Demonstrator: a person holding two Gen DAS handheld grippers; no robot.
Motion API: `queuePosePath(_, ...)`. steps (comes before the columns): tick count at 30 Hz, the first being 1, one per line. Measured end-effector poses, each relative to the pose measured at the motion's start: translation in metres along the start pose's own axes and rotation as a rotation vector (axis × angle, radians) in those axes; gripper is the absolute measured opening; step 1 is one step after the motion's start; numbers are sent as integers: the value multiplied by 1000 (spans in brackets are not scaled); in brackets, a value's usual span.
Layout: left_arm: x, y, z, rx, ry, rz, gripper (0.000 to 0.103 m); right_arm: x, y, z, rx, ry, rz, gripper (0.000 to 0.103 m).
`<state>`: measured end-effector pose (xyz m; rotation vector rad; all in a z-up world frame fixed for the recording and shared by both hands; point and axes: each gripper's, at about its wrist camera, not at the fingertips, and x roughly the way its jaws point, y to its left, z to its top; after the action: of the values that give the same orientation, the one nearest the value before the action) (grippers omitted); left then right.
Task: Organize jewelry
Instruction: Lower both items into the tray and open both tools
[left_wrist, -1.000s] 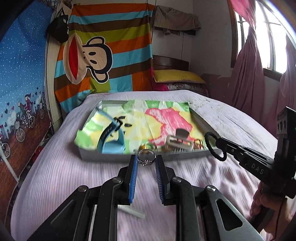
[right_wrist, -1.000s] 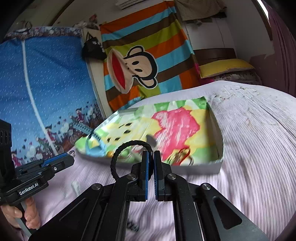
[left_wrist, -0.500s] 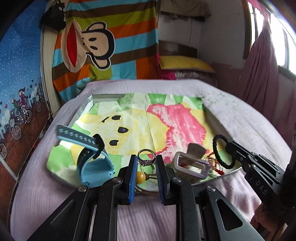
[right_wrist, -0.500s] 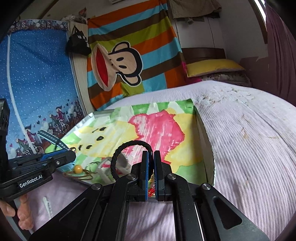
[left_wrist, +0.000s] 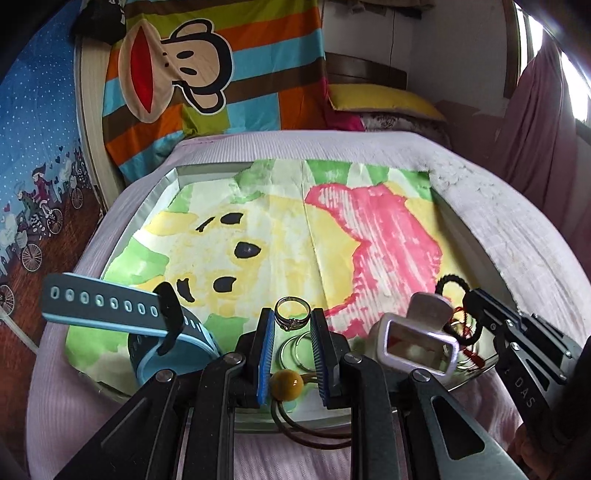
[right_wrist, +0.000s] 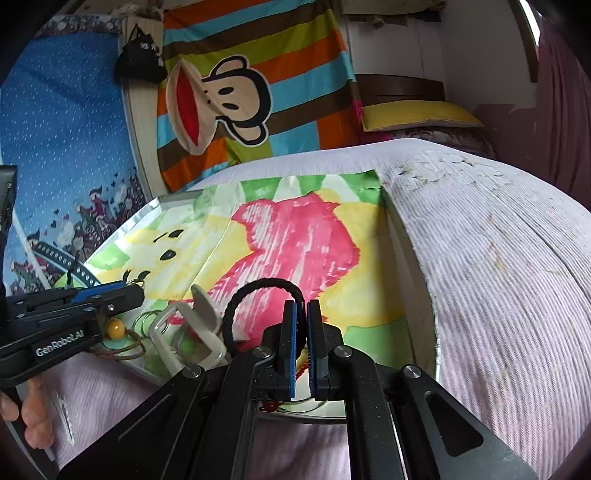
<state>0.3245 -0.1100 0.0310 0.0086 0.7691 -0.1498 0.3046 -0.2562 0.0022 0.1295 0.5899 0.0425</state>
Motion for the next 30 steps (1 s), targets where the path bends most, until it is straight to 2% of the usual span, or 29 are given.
queuePosePath(6, 7, 8, -1, -37, 44, -21, 19, -2, 2, 0, -13, -2, -5, 5)
queuePosePath(12, 4, 12, -2, -62, 36, -59, 20, -2, -2, -1, -3, 6, 0, 8)
queuePosePath(14, 1, 13, -3, -65, 26, -65, 26, -3, -2, -1, -3, 7, -2, 18)
queuePosePath(15, 0, 13, -3, -69, 18, -68, 28, -5, -2, -1, -4, 2, -3, 29)
queuePosePath(16, -3, 14, -4, -76, 3, -75, 35, -6, -2, -2, -4, -6, -3, 37)
queuePosePath(17, -6, 15, -5, -83, -13, -85, 46, -8, -2, -1, -4, -12, -3, 37)
queuePosePath(20, -16, 18, -9, -97, -71, -95, 60, -11, -2, 0, -11, -20, -9, 37)
queuePosePath(24, -27, 19, -11, -95, -115, -104, 63, -18, -2, -1, -14, -39, -14, 37)
queuePosePath(26, -32, 19, -13, -89, -132, -105, 68, -23, -3, -1, -10, -52, -14, 38)
queuePosePath(28, -37, 18, -15, -80, -152, -101, 70, -28, -5, -1, -3, -68, -16, 47)
queuePosePath(30, -41, 16, -18, -71, -167, -93, 71, -34, -6, -2, 5, -77, -14, 51)
